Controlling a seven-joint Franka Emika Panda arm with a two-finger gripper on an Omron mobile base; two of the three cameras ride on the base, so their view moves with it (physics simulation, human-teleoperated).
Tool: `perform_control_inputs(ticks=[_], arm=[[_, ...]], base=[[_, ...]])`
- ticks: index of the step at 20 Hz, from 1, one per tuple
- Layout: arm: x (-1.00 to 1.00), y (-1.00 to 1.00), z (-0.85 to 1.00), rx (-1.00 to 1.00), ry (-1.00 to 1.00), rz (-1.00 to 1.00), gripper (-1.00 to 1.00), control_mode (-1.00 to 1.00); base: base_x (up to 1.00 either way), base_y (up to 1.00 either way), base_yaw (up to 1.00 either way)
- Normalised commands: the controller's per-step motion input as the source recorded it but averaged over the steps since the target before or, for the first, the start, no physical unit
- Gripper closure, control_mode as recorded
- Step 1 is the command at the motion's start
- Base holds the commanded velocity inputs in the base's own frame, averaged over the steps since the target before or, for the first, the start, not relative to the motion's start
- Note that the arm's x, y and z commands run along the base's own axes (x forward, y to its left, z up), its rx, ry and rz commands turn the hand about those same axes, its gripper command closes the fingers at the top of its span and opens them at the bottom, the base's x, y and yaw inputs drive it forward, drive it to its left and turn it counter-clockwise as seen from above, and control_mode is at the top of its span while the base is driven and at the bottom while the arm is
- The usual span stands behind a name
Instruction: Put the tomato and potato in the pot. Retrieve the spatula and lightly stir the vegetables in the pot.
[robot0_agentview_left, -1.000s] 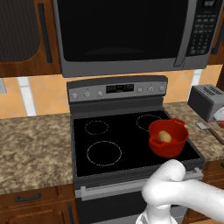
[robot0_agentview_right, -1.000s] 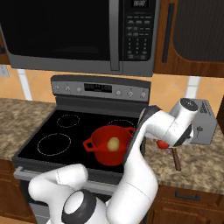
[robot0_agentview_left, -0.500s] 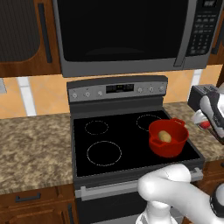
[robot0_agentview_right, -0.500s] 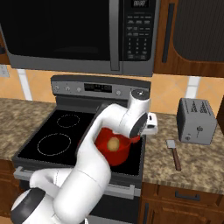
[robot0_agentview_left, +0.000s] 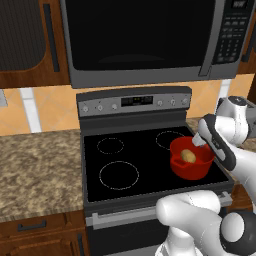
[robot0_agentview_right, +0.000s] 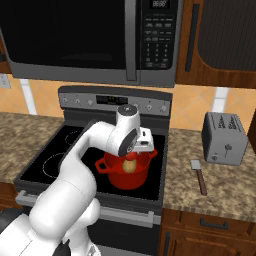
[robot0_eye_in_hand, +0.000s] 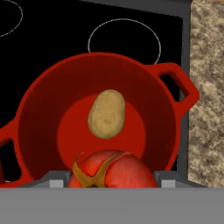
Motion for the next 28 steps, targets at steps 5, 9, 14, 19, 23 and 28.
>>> perform_control_inputs(ticks=[5,9,14,19,23,28], arm=[[0.47,0.0,-0.47,-0.01,-0.02,0.0,1.0,-1.0],[0.13,-0.2,-0.17,0.0,-0.08,0.0,-1.0,-1.0],[0.0,-0.13,0.06,0.0,-0.04,0.0,-1.0,-1.0],[-0.21,0.03,0.57,0.0,0.0,0.0,-1.0,-1.0],[-0.7,-0.29,0.66,0.0,0.0,0.0,-1.0,-1.0],[-0.12,-0.94,-0.02,0.0,0.07,-0.07,-1.0,-1.0]], base=[[0.0,0.0,0.0],[0.0,0.0,0.0],[0.0,0.0,0.0],[0.0,0.0,0.0],[0.0,0.0,0.0],[0.0,0.0,0.0]])
